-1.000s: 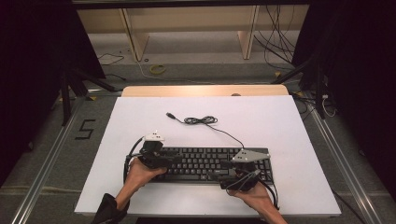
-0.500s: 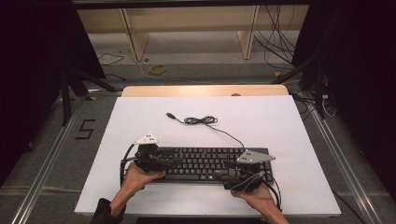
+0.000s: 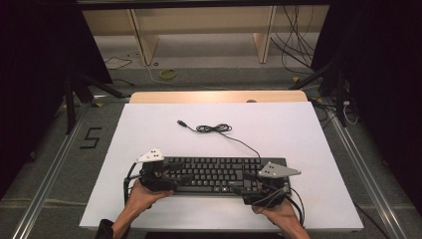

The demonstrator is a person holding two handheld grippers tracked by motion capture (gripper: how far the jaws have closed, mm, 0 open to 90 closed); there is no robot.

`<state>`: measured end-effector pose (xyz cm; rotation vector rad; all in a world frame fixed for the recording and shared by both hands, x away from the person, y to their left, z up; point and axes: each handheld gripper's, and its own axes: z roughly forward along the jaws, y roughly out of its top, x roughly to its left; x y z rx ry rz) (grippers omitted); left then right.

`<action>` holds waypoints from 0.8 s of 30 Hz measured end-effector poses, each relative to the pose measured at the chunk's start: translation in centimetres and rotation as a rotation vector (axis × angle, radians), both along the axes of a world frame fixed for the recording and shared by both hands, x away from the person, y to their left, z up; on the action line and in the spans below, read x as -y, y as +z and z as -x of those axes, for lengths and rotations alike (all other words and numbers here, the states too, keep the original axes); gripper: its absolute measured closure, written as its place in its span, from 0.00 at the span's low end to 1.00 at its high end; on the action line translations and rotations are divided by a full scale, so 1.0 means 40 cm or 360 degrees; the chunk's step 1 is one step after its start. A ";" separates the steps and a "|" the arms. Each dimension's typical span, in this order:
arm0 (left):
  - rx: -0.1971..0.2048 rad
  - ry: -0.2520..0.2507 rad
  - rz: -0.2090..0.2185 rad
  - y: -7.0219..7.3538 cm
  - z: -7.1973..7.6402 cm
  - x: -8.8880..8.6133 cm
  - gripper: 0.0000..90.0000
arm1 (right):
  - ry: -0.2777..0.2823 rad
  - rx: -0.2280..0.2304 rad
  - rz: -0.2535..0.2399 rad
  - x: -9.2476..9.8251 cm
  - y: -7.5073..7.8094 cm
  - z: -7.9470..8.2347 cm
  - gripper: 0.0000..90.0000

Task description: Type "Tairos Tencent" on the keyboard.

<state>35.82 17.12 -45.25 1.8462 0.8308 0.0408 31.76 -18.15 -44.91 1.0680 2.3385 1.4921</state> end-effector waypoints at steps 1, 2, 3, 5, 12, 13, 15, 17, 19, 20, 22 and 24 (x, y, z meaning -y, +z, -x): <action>0.0004 0.0000 0.0002 -0.001 0.003 -0.002 0.33 | -0.0005 0.0003 0.0002 0.003 0.000 0.002 0.38; 0.0007 -0.0003 -0.0001 -0.001 0.005 -0.004 0.33 | -0.0007 0.0004 0.0000 0.005 0.000 0.004 0.38; 0.0009 -0.0002 -0.0001 -0.002 0.008 -0.007 0.33 | -0.0008 0.0005 -0.0001 0.008 -0.001 0.006 0.38; 0.0008 0.0000 0.0007 -0.003 0.015 -0.010 0.33 | -0.0015 0.0017 0.0002 0.014 -0.001 0.009 0.39; 0.0019 -0.0003 0.0009 -0.006 0.033 -0.017 0.32 | -0.0031 0.0039 0.0004 0.032 -0.003 0.018 0.39; 0.0019 -0.0002 0.0016 -0.007 0.035 -0.017 0.32 | -0.0032 0.0038 0.0008 0.034 -0.004 0.019 0.39; 0.0018 -0.0005 0.0015 -0.009 0.040 -0.018 0.32 | -0.0036 0.0046 0.0012 0.038 -0.005 0.021 0.39; 0.0017 -0.0011 0.0012 -0.011 0.044 -0.019 0.32 | -0.0046 0.0059 0.0013 0.044 -0.004 0.024 0.39; 0.0022 -0.0005 0.0011 -0.013 0.048 -0.020 0.32 | -0.0055 0.0062 0.0004 0.050 -0.004 0.025 0.39; 0.0018 -0.0004 0.0015 -0.014 0.051 -0.021 0.32 | -0.0057 0.0061 0.0001 0.053 -0.005 0.027 0.39; 0.0022 0.0001 0.0014 -0.016 0.054 -0.024 0.32 | -0.0064 0.0061 0.0004 0.057 -0.007 0.030 0.39; 0.0018 0.0010 0.0022 -0.018 0.058 -0.027 0.31 | -0.0066 0.0062 0.0007 0.061 -0.009 0.032 0.39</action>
